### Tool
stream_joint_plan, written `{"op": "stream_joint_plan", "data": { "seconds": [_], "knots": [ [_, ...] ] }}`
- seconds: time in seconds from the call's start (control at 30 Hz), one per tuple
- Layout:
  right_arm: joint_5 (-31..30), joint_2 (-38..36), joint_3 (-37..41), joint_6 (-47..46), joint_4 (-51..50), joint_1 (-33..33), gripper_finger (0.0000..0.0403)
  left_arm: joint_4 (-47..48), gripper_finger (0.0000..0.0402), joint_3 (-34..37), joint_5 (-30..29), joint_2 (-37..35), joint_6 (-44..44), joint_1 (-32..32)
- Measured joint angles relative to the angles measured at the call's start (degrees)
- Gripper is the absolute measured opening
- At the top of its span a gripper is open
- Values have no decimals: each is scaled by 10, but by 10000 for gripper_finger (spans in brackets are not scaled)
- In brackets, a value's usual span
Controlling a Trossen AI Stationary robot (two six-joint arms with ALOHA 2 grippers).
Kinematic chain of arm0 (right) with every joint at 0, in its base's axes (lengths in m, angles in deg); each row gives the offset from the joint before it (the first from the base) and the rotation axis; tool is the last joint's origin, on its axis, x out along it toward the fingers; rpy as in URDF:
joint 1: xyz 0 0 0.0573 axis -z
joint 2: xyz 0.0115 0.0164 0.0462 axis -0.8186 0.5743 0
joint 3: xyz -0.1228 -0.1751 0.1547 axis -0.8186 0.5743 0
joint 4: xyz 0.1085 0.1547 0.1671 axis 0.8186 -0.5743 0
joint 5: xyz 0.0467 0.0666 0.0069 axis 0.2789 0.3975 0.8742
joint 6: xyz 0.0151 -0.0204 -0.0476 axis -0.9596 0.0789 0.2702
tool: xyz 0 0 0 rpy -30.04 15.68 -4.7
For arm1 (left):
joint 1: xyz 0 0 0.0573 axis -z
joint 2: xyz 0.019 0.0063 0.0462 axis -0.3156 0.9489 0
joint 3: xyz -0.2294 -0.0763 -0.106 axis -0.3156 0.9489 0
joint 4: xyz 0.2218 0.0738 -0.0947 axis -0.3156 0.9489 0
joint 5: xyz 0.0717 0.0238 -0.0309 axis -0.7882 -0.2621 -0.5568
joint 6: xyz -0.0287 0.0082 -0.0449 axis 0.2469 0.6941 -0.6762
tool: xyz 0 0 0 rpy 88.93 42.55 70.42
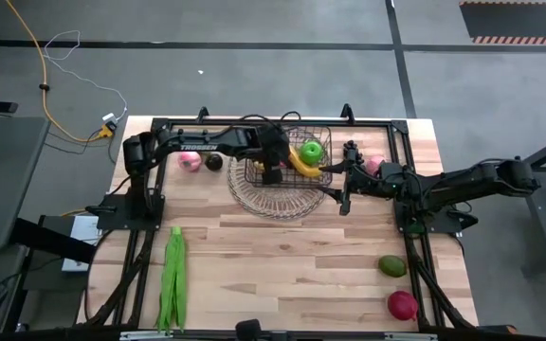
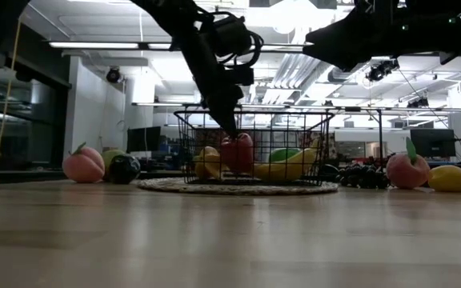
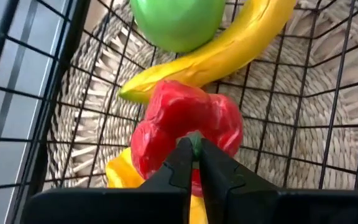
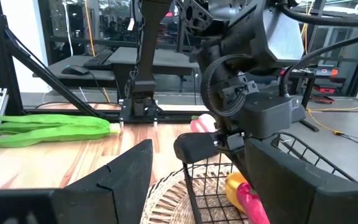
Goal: Build produce basket
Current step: Put the red bell pepper into the wire basket, then put the grapes into the wire basket
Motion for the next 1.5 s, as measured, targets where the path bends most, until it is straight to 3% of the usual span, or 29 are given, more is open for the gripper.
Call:
{"op": "stream_joint_plan", "data": {
  "seconds": [0.4,0.8,1.07,1.27,1.5],
  "knots": [
    [2,0,0,2,0,0,247,50,8,0,40,-3,-5,-3],
    [2,0,0,2,1,0,247,27,21,1,14,-4,-13,-3],
    [2,0,0,2,1,0,247,22,62,1,9,-4,-9,-3],
    [1,0,0,2,1,0,247,29,123,-5,-30,-4,-5,-2],
    [0,0,0,10,0,0,247,116,183,-96,-54,-6,-5,-2]
  ]
}}
